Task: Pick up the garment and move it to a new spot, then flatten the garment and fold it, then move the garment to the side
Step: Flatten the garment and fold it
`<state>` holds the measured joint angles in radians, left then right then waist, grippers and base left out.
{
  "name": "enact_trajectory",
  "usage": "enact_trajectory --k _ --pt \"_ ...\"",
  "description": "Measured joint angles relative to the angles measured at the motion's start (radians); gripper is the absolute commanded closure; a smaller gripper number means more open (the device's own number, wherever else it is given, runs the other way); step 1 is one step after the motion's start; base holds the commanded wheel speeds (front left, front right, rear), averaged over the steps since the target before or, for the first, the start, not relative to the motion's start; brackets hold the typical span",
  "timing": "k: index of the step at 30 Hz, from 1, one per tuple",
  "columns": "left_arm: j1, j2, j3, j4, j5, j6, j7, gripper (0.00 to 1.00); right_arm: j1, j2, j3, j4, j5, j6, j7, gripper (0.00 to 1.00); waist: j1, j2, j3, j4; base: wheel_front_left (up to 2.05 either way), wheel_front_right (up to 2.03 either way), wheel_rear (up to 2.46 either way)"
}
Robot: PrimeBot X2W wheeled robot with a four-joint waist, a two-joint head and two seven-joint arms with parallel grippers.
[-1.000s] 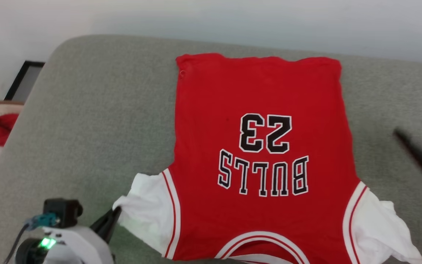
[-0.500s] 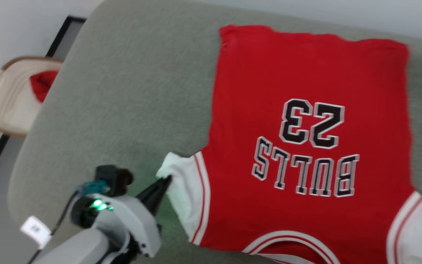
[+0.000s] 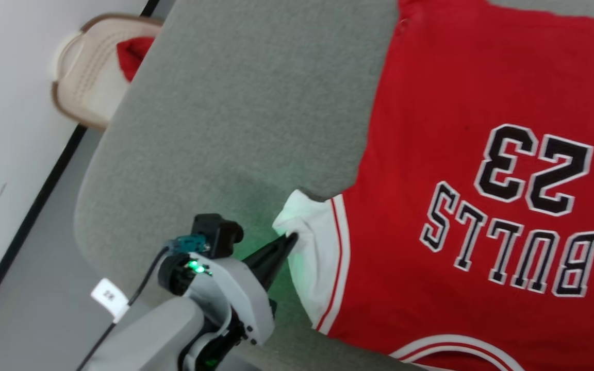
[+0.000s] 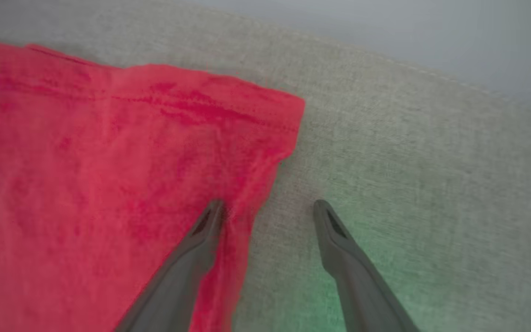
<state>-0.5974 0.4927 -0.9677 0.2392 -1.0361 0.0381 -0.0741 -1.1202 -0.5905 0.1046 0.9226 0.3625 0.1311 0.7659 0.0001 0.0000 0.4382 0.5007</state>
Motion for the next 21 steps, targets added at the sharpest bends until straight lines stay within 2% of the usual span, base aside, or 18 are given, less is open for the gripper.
enact_trajectory --k 5,6,7,12,17,21 --pt "-0.018 -0.035 -0.007 0.055 0.001 -0.030 -0.011 1.00 -0.067 0.002 -0.035 0.082 -0.040 -0.002 0.019 0.00 -0.0001 0.0000 0.037 0.043 0.00 0.00 0.00" --pt "-0.020 -0.040 -0.007 0.064 0.001 -0.036 -0.015 1.00 -0.083 0.003 -0.045 0.101 -0.049 -0.004 0.035 0.11 -0.0001 0.0000 0.043 0.050 0.00 0.00 0.00" --pt "-0.021 -0.044 -0.007 0.072 0.001 -0.040 -0.016 1.00 -0.093 0.004 -0.046 0.113 -0.063 -0.004 0.050 1.00 0.0000 0.0000 0.048 0.055 0.00 0.00 0.00" --pt "-0.024 -0.051 -0.006 0.107 -0.006 -0.058 -0.028 1.00 -0.118 0.022 -0.036 0.126 -0.097 -0.004 0.073 1.00 0.0000 0.0000 0.059 0.065 0.00 0.00 0.00" --pt "-0.024 -0.048 0.001 0.137 -0.013 -0.069 -0.037 1.00 -0.119 0.041 -0.029 0.127 -0.100 -0.002 0.063 1.00 0.0000 0.0000 0.049 0.044 0.00 0.00 0.00" --pt "-0.021 -0.032 0.009 0.160 -0.020 -0.073 -0.049 1.00 -0.083 0.057 0.032 0.075 -0.062 -0.003 0.067 1.00 -0.0001 0.0000 0.033 0.016 0.00 0.00 0.00"
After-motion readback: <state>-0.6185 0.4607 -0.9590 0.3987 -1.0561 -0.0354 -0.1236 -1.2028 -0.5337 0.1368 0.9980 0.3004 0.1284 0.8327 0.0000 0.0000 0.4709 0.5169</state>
